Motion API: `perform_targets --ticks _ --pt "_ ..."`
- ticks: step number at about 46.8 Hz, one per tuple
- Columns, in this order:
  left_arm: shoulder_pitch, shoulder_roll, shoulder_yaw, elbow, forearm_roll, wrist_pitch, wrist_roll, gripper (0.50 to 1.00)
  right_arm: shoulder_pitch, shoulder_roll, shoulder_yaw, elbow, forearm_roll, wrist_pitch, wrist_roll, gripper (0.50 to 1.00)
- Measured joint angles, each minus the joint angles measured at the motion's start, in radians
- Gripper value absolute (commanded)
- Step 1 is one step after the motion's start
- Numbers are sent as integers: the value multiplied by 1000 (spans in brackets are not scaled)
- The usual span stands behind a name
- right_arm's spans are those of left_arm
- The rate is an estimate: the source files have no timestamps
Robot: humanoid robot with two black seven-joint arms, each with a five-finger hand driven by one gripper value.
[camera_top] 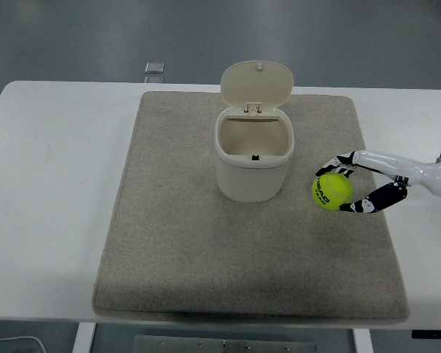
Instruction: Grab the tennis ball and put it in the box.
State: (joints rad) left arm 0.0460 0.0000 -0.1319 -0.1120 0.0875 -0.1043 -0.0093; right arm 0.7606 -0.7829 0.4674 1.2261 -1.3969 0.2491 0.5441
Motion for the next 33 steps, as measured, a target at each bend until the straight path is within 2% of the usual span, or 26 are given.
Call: perform_targets --ticks 4,15,23,33 --pt "0 0 0 0 0 0 0 992 23 -28 0 1 45 8 17 500" --pt "0 0 0 0 0 0 0 992 128 -75 2 25 127 79 20 500" --pt "0 0 0 0 0 0 0 992 178 -73 3 53 144 91 20 500" --pt "0 0 0 0 0 0 0 992 219 -26 24 85 181 90 6 500"
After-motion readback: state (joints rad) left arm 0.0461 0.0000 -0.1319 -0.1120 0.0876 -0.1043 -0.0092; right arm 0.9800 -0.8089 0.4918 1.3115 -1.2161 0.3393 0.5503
